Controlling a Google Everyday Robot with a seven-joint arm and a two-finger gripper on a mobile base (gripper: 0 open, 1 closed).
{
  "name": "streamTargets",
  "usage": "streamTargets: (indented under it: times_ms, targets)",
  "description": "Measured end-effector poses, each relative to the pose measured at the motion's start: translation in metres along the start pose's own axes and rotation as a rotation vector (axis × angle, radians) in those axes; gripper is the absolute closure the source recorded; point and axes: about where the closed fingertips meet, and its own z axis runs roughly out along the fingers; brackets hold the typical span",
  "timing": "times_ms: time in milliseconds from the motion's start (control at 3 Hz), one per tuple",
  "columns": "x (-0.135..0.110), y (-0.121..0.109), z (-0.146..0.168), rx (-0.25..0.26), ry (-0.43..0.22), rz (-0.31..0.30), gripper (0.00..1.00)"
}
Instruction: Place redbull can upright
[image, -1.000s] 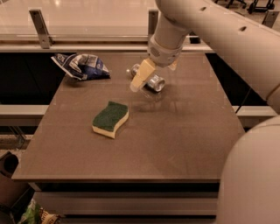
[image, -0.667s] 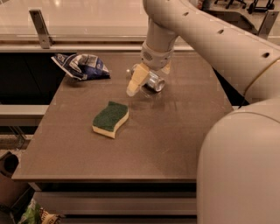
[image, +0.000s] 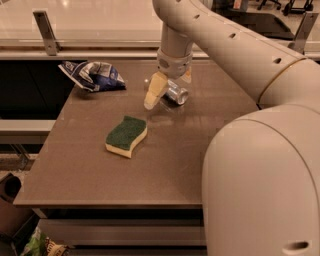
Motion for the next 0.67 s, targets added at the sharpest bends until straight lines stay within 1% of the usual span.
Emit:
streamTargets:
  times_ms: [333,667]
  targets:
    - [-0.005,-0.018,-0.006,0.045,0.027,-0.003,0.0]
    - [-0.01,-0.038,-0.009,0.072,0.037,0.011,0.0]
